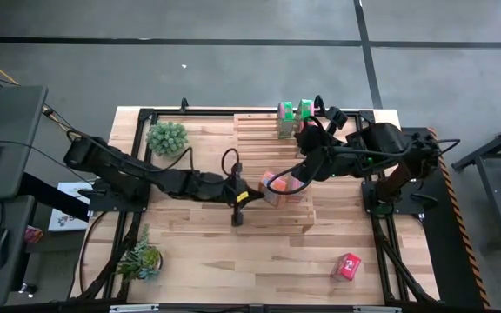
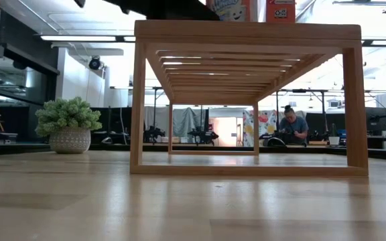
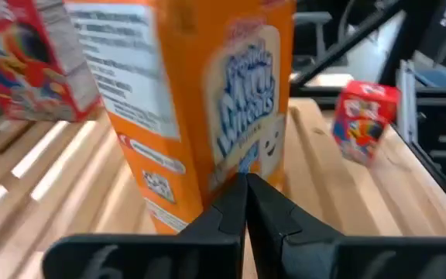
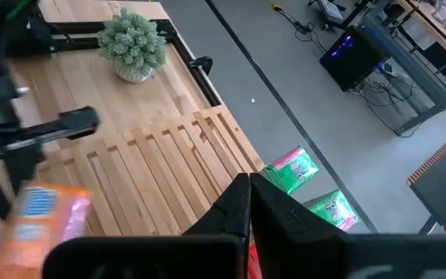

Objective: Stack cereal on shelf
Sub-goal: Put the orange cereal box on the shelf aligned with the other orange cereal box

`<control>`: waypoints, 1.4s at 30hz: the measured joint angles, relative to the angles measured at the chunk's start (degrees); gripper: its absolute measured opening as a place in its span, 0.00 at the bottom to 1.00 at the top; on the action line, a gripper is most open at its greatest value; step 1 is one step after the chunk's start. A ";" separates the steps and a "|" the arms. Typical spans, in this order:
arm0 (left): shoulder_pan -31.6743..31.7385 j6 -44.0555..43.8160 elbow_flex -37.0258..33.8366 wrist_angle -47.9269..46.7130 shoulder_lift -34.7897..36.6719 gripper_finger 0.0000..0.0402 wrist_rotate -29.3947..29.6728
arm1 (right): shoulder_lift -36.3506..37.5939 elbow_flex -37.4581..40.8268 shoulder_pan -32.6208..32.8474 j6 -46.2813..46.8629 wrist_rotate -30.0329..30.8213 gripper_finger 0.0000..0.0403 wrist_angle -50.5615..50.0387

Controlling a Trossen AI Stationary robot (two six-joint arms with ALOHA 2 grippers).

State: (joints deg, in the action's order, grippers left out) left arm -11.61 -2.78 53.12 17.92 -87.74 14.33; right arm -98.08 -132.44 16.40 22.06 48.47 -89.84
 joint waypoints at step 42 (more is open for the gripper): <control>6.49 -1.01 0.02 9.19 -7.28 0.00 8.07 | -0.02 0.00 -0.02 0.02 -3.91 0.00 -0.16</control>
State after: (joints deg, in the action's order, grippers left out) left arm -5.13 -3.79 53.15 27.10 -95.02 22.40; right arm -98.10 -132.44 16.38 22.09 44.56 -90.01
